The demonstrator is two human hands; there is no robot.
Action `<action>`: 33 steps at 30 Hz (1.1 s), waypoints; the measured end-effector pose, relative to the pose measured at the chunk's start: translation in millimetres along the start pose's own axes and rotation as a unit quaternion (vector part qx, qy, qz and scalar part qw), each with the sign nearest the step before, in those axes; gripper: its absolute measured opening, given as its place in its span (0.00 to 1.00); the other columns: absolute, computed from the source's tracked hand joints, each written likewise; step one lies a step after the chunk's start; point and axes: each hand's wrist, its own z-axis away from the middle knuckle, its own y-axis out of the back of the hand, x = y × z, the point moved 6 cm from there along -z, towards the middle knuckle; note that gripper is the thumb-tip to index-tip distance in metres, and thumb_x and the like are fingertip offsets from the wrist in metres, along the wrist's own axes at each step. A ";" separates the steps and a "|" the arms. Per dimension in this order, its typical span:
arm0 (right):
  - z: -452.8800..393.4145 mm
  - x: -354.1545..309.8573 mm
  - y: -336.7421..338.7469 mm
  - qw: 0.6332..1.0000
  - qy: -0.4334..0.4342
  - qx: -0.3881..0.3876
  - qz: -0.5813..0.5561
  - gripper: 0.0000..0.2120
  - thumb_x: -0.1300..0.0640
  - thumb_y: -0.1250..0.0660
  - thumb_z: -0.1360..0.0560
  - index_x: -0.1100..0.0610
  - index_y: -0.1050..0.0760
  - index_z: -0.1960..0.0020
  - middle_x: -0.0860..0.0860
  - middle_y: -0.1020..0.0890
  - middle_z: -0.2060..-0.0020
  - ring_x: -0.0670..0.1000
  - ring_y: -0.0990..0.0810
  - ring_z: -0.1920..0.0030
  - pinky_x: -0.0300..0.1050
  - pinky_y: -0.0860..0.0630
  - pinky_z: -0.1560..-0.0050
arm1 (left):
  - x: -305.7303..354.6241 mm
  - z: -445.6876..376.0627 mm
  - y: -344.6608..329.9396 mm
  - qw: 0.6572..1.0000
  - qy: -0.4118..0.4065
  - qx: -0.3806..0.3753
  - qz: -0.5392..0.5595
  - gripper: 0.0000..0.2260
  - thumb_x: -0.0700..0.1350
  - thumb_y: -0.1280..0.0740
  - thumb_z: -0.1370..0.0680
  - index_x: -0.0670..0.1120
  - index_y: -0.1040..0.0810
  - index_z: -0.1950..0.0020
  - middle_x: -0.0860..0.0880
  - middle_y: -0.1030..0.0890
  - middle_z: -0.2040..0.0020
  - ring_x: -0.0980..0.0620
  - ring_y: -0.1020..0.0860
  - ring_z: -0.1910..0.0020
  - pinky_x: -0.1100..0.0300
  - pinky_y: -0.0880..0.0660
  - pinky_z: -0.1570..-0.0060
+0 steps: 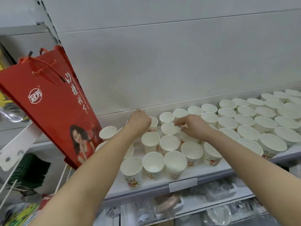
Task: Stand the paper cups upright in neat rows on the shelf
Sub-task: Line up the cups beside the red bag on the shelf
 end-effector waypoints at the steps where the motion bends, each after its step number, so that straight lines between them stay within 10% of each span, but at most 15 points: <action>1: -0.4 1.3 -1.7 1.000 0.005 -0.019 0.006 0.18 0.64 0.36 0.28 0.50 0.20 0.42 0.47 0.18 0.45 0.50 0.22 0.44 0.43 0.26 0.45 | -1.4 0.4 -1.8 1.000 0.005 -0.005 -0.002 0.05 0.40 0.36 0.26 0.48 0.22 0.59 0.46 0.19 0.56 0.44 0.25 0.51 0.57 0.39 0.56; 6: -6.5 -1.0 -6.5 0.997 0.047 -0.050 0.039 0.16 0.60 0.36 0.25 0.48 0.21 0.41 0.48 0.19 0.43 0.49 0.24 0.42 0.44 0.28 0.45 | -13.7 8.5 0.0 0.987 0.041 0.008 0.156 0.12 0.48 0.31 0.25 0.54 0.19 0.42 0.50 0.19 0.44 0.46 0.25 0.42 0.56 0.29 0.47; 10: 1.9 -10.8 0.3 0.993 0.106 -0.035 -0.037 0.13 0.58 0.33 0.27 0.47 0.20 0.44 0.45 0.18 0.47 0.47 0.25 0.45 0.45 0.27 0.46 | -18.9 53.0 16.3 0.937 0.066 0.038 0.340 0.11 0.49 0.26 0.29 0.59 0.18 0.48 0.57 0.19 0.47 0.54 0.25 0.46 0.54 0.26 0.47; 25: 31.9 -32.8 -16.1 0.965 0.223 -0.090 0.102 0.07 0.55 0.33 0.29 0.45 0.18 0.53 0.49 0.20 0.56 0.53 0.23 0.52 0.48 0.30 0.45 | 17.5 74.3 9.5 0.976 0.118 0.013 0.180 0.10 0.47 0.27 0.26 0.57 0.17 0.47 0.49 0.21 0.49 0.46 0.24 0.48 0.56 0.28 0.54; 33: 40.4 -21.7 -8.3 0.978 0.202 -0.049 0.016 0.12 0.57 0.32 0.28 0.45 0.18 0.48 0.47 0.17 0.52 0.51 0.22 0.48 0.49 0.27 0.45 | -15.1 150.3 28.1 0.896 0.278 0.155 0.309 0.09 0.46 0.30 0.24 0.56 0.17 0.46 0.57 0.18 0.46 0.55 0.21 0.48 0.53 0.23 0.50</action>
